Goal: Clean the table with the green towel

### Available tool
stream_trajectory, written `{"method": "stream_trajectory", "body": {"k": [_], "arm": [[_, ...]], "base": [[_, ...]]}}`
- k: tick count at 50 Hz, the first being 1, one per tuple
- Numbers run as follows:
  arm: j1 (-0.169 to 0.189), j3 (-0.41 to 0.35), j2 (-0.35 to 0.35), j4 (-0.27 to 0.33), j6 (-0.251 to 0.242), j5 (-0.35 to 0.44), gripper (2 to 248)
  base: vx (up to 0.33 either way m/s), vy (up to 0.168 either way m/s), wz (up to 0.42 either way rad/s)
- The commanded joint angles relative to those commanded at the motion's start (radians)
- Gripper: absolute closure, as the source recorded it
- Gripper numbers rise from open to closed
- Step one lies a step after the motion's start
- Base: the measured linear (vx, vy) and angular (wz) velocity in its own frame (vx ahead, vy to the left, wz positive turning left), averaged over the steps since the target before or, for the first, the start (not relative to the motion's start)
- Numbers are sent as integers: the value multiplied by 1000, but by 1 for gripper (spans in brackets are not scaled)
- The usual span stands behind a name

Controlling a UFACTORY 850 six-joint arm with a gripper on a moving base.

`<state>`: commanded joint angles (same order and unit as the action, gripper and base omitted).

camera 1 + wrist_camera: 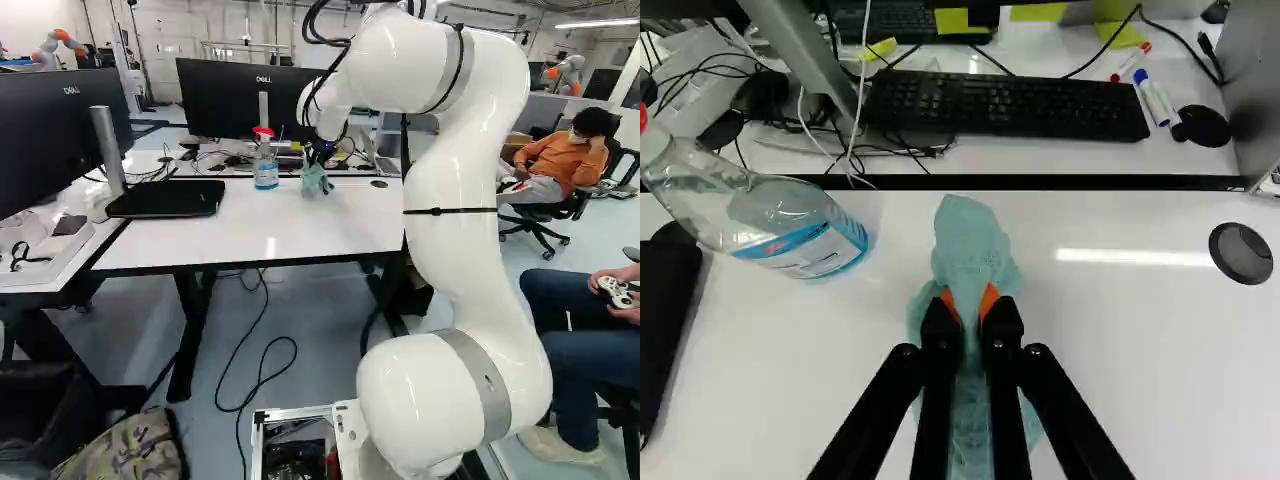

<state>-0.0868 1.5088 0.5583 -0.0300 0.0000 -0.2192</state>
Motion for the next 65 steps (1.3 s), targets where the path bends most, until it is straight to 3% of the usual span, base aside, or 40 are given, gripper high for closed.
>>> {"method": "stream_trajectory", "body": {"k": [10,33,65], "arm": [[-4,2,20,0,0,59,213],[-24,11,69,0,0,66,213],[-24,25,133,0,0,66,213]], "base": [[0,0,0],[0,0,0],[0,0,0]]}}
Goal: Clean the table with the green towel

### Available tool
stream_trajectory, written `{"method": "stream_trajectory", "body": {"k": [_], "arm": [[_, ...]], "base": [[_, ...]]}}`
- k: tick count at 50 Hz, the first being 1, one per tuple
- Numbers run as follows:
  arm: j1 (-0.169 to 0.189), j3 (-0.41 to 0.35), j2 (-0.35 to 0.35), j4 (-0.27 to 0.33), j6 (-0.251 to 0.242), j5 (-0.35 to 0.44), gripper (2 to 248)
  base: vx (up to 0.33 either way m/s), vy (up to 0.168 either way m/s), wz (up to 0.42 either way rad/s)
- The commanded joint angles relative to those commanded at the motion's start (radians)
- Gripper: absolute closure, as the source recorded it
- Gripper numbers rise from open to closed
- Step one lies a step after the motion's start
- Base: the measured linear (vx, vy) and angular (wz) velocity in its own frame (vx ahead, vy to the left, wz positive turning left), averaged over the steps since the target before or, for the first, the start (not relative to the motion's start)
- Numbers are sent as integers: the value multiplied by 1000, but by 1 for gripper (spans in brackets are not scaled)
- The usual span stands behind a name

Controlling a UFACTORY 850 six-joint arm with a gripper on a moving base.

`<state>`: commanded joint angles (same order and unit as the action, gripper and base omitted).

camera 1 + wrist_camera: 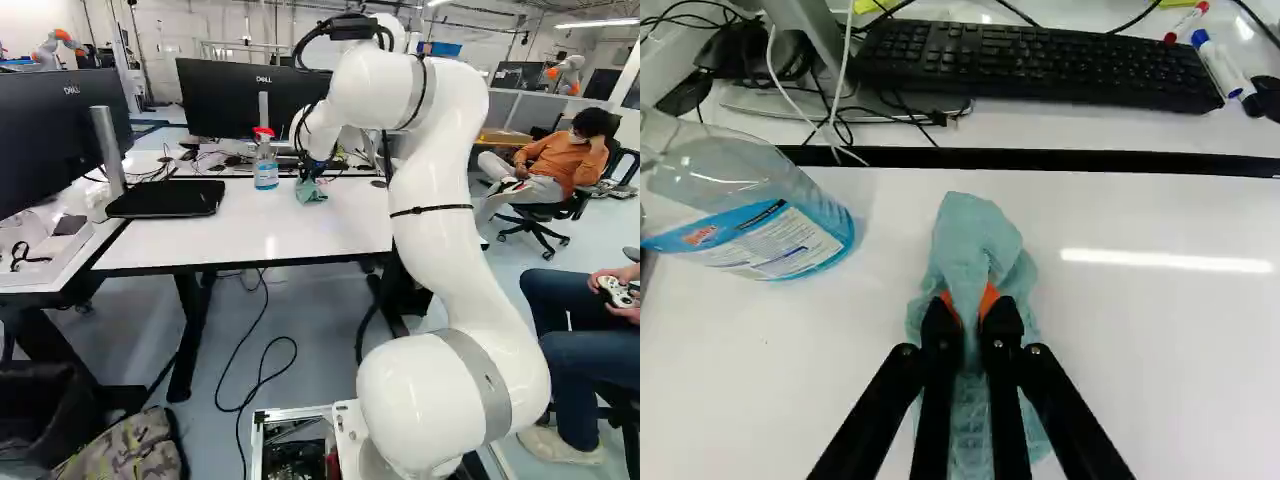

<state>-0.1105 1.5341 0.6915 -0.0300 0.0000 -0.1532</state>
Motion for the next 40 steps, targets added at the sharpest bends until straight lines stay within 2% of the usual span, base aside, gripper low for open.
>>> {"method": "stream_trajectory", "body": {"k": [40], "arm": [[0,0,0,0,0,-57,213]], "base": [[0,0,0]]}}
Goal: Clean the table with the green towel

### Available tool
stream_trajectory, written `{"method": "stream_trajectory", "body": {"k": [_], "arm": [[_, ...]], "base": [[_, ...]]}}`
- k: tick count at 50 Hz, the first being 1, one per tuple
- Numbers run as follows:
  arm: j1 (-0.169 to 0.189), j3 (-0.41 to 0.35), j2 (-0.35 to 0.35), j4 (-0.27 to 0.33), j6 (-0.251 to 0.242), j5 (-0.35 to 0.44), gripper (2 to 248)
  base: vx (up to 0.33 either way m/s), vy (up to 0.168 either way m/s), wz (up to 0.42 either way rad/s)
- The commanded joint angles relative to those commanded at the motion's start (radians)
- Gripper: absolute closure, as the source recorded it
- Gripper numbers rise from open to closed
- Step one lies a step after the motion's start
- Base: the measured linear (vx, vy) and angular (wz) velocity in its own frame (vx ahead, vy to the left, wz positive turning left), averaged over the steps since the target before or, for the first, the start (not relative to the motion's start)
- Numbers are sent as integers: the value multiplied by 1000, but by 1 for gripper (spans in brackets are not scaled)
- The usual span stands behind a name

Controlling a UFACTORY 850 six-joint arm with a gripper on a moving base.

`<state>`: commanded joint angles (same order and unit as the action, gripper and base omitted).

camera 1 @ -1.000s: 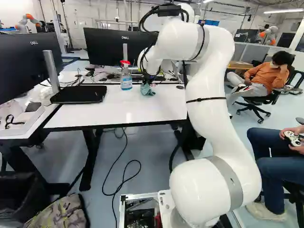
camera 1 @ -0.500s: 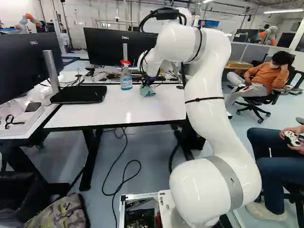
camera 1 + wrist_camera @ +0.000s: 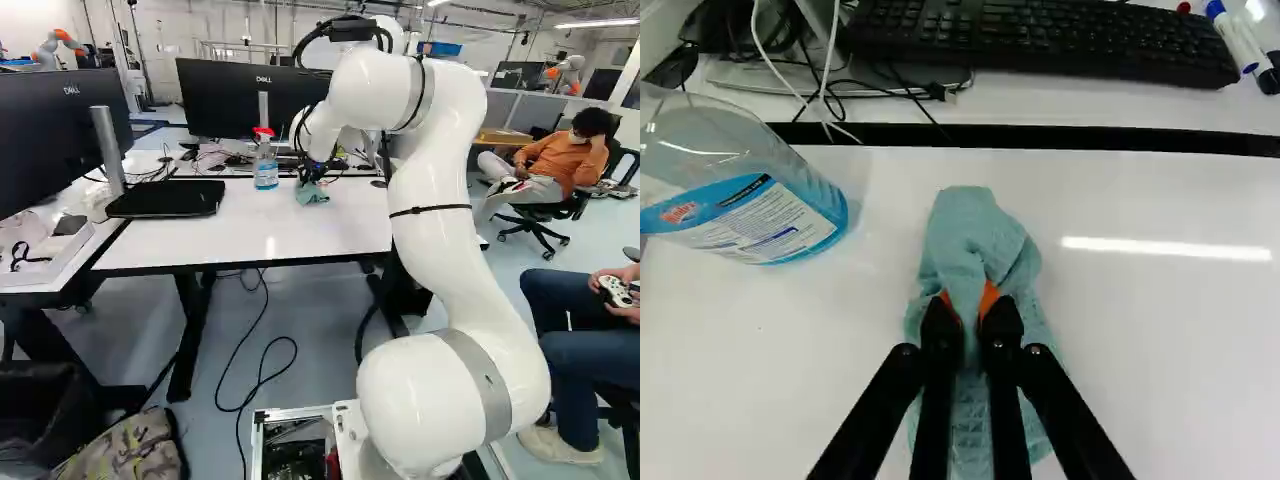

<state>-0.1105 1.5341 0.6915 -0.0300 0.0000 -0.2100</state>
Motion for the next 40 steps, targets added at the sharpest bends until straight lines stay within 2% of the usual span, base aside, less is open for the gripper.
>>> {"method": "stream_trajectory", "body": {"k": [22,40], "arm": [[0,0,0,0,0,-59,213],[0,0,0,0,0,-61,213]], "base": [[0,0,0],[0,0,0]]}}
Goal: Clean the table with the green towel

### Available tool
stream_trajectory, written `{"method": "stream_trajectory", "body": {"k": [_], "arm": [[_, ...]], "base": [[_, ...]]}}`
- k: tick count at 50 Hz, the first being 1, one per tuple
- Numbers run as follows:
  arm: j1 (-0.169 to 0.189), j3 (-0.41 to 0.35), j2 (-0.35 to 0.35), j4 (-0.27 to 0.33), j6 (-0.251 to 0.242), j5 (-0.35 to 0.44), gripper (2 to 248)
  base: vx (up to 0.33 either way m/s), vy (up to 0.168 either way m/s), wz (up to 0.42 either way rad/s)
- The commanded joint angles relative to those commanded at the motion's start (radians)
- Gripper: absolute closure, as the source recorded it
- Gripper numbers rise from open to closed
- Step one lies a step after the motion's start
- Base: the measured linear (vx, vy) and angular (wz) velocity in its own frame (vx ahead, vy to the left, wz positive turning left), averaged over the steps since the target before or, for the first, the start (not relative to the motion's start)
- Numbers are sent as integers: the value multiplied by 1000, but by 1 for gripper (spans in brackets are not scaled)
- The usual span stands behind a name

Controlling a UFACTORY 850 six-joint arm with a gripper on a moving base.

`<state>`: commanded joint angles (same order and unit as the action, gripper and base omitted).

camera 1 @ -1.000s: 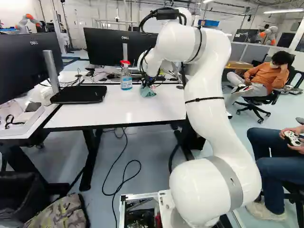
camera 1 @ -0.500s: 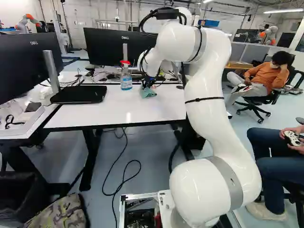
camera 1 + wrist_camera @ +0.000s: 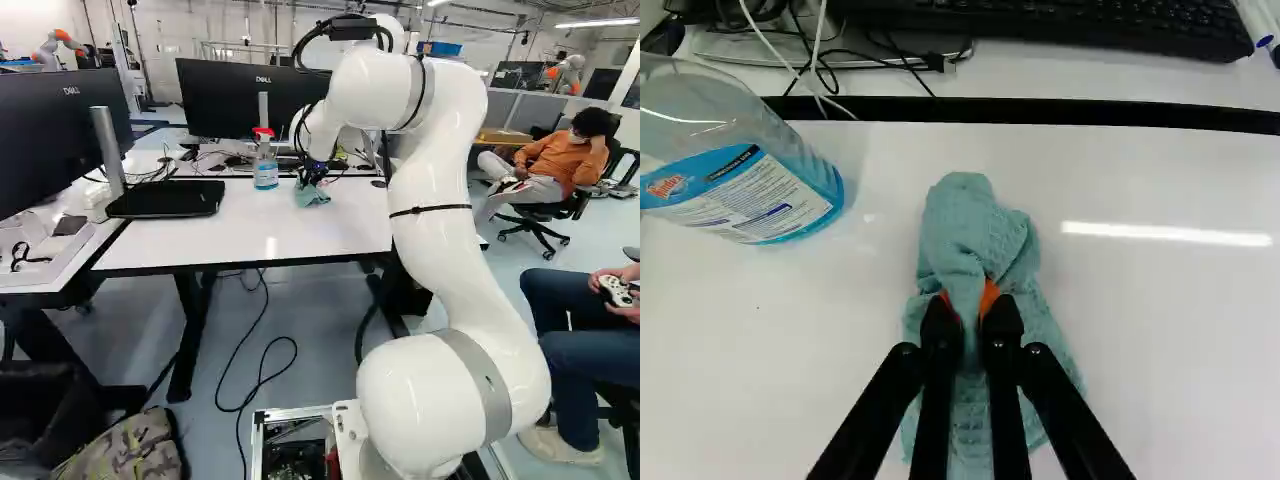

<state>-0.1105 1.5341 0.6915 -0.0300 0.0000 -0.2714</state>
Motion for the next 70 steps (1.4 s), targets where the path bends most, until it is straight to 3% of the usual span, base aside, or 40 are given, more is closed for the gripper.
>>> {"method": "stream_trajectory", "body": {"k": [18,39,70], "arm": [[-6,33,23,0,0,0,213],[-49,84,58,0,0,0,213],[-82,-67,-47,0,0,0,213]], "base": [[0,0,0],[0,0,0],[0,0,0]]}}
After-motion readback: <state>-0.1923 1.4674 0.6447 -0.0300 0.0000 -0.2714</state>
